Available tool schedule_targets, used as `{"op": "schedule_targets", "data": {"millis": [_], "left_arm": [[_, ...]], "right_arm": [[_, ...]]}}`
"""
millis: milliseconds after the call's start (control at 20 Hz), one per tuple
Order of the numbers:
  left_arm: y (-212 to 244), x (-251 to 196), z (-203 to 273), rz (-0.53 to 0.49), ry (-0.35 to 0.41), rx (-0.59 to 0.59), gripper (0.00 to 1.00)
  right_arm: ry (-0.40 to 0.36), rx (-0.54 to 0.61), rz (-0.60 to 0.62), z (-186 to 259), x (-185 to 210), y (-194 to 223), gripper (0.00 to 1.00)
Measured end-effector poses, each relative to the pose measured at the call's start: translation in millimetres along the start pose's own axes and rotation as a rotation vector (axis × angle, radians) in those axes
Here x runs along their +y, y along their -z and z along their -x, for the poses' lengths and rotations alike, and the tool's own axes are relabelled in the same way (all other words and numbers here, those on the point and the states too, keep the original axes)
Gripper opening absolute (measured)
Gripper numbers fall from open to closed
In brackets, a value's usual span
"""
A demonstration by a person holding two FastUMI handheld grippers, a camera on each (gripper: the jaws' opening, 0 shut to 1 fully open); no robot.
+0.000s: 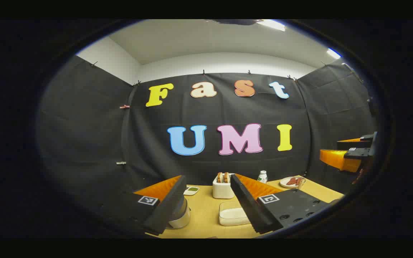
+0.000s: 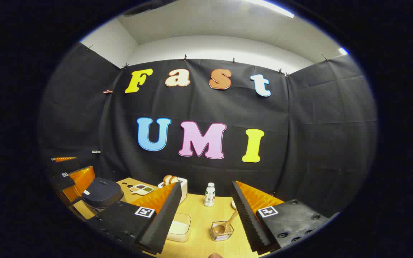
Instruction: Close the left gripper, press the button to open the rice cooker; take a wooden spoon from the chopstick holder with the right hand, scoop a spoonful of rice and pour it into the rice cooker, then put the wooden spoon back into the chopstick holder.
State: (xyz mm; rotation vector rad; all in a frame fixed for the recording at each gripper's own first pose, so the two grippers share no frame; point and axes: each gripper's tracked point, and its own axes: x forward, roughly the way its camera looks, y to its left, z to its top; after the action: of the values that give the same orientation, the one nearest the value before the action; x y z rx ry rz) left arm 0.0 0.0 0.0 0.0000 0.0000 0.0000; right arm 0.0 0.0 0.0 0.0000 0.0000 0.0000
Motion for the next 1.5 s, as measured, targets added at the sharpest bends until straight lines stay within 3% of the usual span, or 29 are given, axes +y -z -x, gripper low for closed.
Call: {"op": "schedule_targets", "data": {"millis": [1500], "left_arm": [[12.6, 29.5, -1.7, 0.052, -0.1, 0.027, 0.86]], "right_arm": [[-0.052, 0.0, 0.047, -5.6, 16.4, 4.0, 0.88]]}}
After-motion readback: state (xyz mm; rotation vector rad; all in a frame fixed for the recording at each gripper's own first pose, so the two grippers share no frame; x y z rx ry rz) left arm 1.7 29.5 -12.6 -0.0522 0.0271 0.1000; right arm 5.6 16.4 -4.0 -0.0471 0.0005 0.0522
